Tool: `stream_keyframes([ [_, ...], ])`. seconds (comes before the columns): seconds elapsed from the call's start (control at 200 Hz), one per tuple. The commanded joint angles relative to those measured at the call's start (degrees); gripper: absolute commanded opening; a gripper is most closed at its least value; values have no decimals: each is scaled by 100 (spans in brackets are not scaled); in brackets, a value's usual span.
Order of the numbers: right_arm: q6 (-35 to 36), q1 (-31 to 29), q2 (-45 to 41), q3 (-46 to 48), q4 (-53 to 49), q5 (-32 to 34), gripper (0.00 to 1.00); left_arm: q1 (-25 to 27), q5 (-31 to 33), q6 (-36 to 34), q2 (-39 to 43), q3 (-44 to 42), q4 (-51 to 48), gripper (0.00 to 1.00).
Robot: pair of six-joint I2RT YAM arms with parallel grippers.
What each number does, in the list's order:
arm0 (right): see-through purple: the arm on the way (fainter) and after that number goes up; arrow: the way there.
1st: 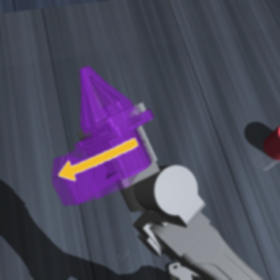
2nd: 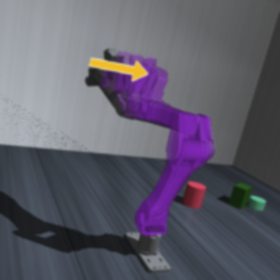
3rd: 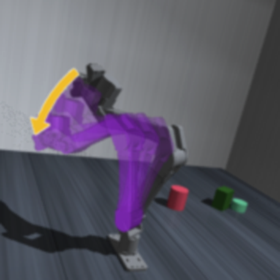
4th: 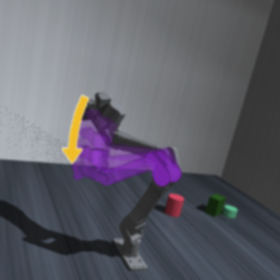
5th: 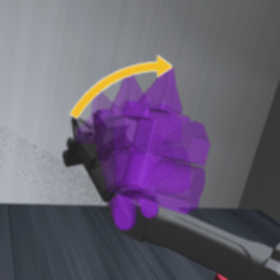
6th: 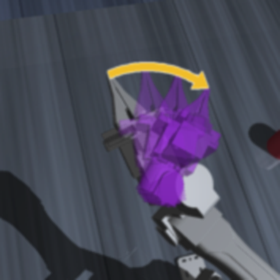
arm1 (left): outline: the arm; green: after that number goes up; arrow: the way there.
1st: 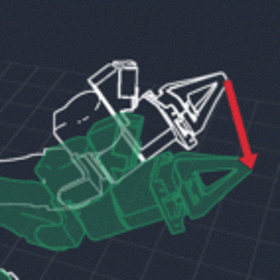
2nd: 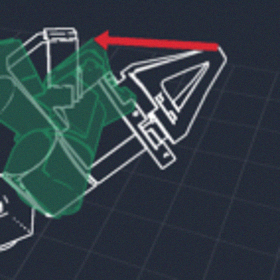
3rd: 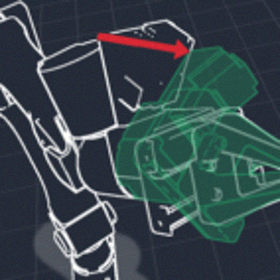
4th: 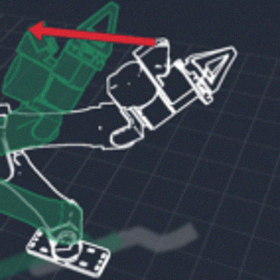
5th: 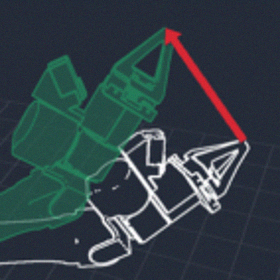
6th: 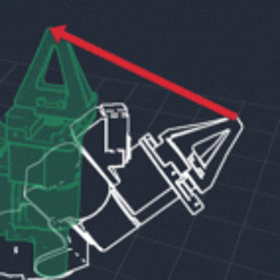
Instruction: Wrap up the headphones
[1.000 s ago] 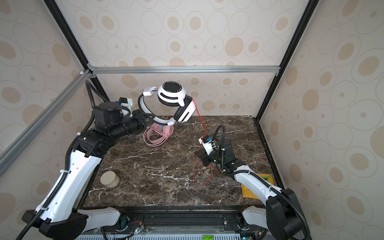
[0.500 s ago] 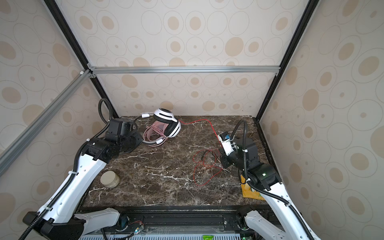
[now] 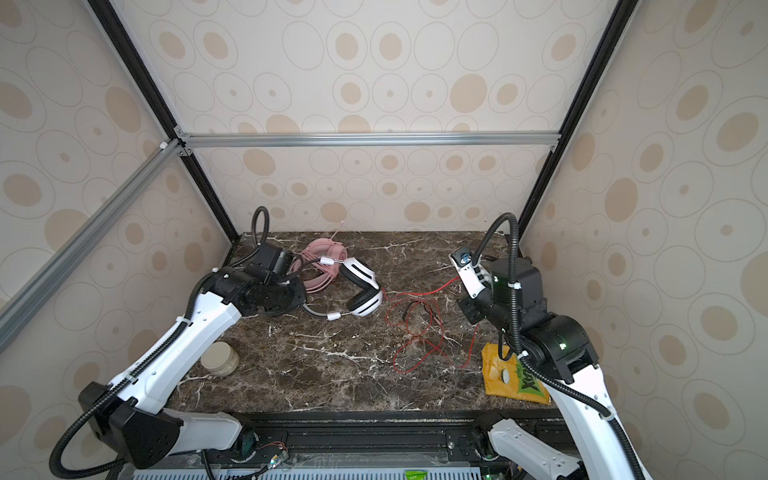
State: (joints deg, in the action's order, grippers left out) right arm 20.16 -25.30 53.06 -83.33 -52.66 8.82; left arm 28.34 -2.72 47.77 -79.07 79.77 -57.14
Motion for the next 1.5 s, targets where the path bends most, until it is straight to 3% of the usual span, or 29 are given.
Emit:
stream_keyframes([
  [0.0,208,-109,54,-396,-170,-452,0,587,-308,-293,-344,517,80,0],
  [0.24,-33,-207,761,-1174,-480,-856,0,1831,-165,139,-1122,965,38,0],
  [0.44,-232,-388,1019,-915,-235,-1049,0,2283,-160,431,-1417,1215,76,0],
  [0.705,-326,-967,1475,-766,156,-513,0,2325,-273,380,-1387,982,311,0],
  [0.825,-876,-946,2231,-1281,-125,601,0,2341,-479,136,-1143,731,532,0],
  [1.005,-936,-893,3302,-2117,-450,1028,0,2352,-893,-48,-535,13,1144,0],
  [1.25,-969,-694,4052,-2600,-298,421,0,2356,-1426,-506,-521,-171,1396,0],
  [1.495,-1194,-524,4032,-1922,-55,-500,0,2321,-1630,-390,-484,-129,1902,0],
])
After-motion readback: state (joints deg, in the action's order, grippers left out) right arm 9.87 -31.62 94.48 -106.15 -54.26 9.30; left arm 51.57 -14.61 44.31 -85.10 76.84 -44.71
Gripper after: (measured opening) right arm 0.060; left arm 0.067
